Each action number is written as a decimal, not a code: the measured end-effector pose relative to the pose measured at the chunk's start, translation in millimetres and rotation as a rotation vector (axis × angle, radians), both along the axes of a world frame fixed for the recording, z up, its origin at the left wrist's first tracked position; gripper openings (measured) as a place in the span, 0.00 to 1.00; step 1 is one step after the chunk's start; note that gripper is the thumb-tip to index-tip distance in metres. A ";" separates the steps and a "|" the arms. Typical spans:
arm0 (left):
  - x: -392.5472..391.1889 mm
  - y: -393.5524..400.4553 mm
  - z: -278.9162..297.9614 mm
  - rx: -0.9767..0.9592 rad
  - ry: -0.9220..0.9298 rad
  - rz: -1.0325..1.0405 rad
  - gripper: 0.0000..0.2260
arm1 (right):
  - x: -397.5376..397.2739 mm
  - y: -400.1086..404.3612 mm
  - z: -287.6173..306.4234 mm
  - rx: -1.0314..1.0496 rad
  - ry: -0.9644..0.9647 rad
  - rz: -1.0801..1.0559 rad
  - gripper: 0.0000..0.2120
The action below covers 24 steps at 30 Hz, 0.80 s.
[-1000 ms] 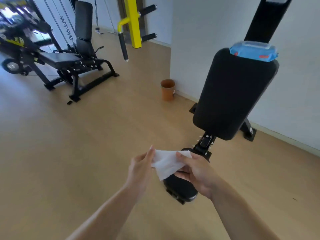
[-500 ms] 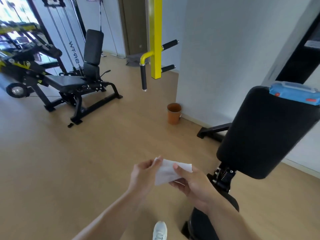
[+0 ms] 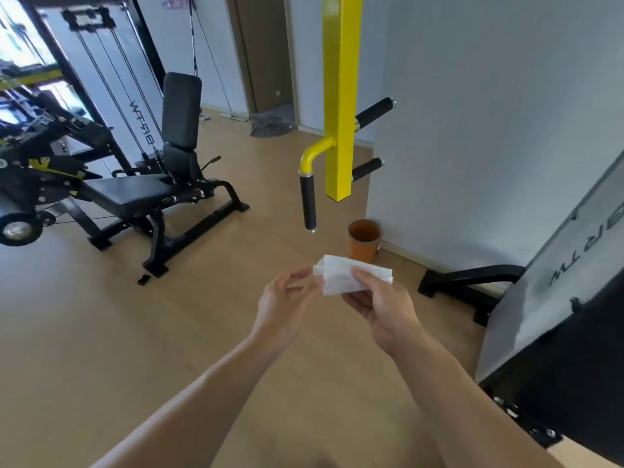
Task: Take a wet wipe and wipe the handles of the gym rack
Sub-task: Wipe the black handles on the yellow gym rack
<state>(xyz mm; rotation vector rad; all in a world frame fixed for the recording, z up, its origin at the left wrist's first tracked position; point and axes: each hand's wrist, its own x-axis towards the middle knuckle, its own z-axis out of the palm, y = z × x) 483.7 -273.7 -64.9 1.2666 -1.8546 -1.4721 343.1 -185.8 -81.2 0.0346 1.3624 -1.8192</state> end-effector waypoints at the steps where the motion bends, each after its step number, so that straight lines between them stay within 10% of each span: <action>1: -6.3 -16.9 3.4 -0.002 0.021 0.002 0.14 | -8.0 -19.3 2.9 0.012 0.011 -0.018 0.09; 9: -59.5 -144.6 16.5 -0.115 0.134 -0.062 0.16 | -55.1 -162.3 24.9 0.134 0.178 -0.311 0.05; 15: -103.6 -240.3 25.1 -0.174 0.166 -0.179 0.20 | -46.8 -237.3 23.4 0.229 0.488 -0.320 0.20; 24: -144.0 -302.4 28.7 -0.148 0.175 -0.535 0.05 | -42.8 -268.4 -9.3 0.265 0.826 -0.348 0.16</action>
